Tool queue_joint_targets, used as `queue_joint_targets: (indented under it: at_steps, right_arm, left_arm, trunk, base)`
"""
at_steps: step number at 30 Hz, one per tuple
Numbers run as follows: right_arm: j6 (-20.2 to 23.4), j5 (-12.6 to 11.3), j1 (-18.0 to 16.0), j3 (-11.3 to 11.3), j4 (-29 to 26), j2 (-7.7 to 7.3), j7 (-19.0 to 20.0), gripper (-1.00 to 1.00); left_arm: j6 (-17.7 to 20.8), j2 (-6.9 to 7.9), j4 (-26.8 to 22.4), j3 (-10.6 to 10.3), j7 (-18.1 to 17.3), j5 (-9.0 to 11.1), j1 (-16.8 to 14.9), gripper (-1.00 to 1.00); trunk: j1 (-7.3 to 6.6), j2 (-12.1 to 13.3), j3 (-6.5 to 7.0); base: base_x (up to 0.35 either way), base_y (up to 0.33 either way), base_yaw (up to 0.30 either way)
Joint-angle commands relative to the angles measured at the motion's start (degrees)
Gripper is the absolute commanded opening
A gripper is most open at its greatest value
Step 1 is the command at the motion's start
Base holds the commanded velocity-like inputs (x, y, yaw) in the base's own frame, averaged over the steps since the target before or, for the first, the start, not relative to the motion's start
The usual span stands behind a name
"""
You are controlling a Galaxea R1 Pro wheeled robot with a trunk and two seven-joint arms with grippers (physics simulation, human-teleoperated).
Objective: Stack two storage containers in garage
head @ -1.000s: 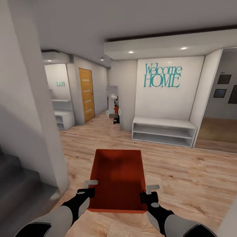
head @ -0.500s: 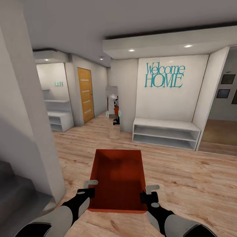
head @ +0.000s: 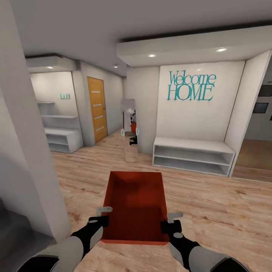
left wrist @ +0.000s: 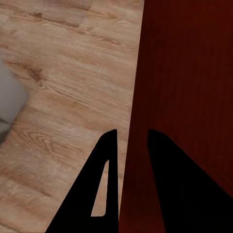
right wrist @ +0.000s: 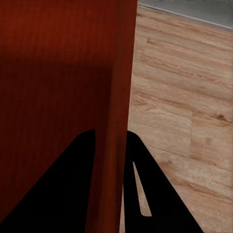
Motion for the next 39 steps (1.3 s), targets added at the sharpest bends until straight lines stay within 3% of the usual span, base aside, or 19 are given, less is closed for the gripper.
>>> queue_joint_targets:
  at_steps: [1,39]
  right_arm:
    - [0.1,0.7,-0.1,-4.9,-0.3,0.04,0.0,-1.0]
    - [0.2,0.8,-0.1,-4.9,-0.3,0.04,0.0,-1.0]
  left_arm:
    - [0.2,0.08,-0.1,-0.2,0.7,-0.3,0.0,-1.0]
    - [0.1,0.08,0.0,-0.2,0.7,-0.3,0.0,-1.0]
  trunk:
    - [0.05,-0.1,-0.1]
    - [0.05,-0.1,-0.1]
  base:
    - [0.322,0.0,0.0]
    - [0.322,0.0,0.002]
